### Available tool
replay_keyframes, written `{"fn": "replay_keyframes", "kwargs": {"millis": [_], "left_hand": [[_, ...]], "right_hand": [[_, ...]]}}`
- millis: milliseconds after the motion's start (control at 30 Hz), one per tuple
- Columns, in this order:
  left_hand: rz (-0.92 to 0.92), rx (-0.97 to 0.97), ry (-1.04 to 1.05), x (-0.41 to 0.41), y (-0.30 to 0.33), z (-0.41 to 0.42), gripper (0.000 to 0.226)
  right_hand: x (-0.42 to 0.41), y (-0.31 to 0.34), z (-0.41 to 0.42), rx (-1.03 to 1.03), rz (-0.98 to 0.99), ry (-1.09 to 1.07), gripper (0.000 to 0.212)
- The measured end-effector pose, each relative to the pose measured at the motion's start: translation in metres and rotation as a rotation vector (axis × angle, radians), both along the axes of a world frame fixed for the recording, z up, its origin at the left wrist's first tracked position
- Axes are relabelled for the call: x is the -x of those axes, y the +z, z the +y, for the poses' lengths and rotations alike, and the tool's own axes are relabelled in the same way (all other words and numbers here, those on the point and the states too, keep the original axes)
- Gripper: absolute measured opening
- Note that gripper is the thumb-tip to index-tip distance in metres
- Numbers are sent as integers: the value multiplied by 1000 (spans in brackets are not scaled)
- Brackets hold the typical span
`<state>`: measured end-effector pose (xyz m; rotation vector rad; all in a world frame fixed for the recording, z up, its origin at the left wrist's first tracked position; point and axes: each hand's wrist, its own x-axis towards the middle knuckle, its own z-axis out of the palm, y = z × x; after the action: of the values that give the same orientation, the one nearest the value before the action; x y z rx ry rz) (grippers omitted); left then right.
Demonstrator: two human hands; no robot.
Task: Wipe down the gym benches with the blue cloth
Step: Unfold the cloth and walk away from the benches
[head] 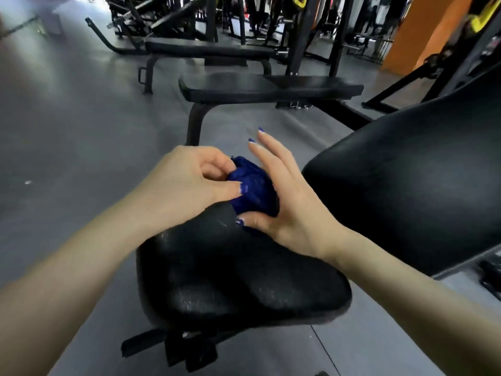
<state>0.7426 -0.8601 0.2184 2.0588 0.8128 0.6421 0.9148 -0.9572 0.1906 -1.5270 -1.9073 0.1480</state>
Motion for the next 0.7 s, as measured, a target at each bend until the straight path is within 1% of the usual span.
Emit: {"fn": "replay_keyframes", "kwargs": {"millis": [67, 133, 167, 267, 333, 367, 467, 567, 633, 700], "left_hand": [[1, -18, -54, -2, -12, 32, 19], [19, -49, -89, -2, -24, 62, 24], [33, -50, -101, -2, -29, 74, 24], [26, -21, -105, 4, -41, 98, 22], [29, 22, -102, 7, -41, 109, 23], [46, 36, -102, 9, -38, 113, 24], [84, 64, -82, 15, -21, 117, 25], [91, 111, -31, 26, 8, 114, 29], [71, 183, 16, 37, 30, 108, 30], [50, 268, 96, 51, 59, 99, 29]], "right_hand": [[-13, -3, 22, 117, 9, 92, 108], [-25, -3, 44, 193, 29, 129, 108], [-31, -2, 55, 205, 21, 124, 103], [-45, -2, 85, 210, -43, 58, 80], [-48, -1, 107, 301, -27, 68, 67], [-48, 1, 116, 352, -23, 85, 66], [-40, 14, 137, 465, -63, 165, 71], [-25, 39, 144, 561, -29, 181, 68], [-9, 64, 143, 602, -25, 138, 58], [9, 92, 142, 594, -39, 93, 33]]}}
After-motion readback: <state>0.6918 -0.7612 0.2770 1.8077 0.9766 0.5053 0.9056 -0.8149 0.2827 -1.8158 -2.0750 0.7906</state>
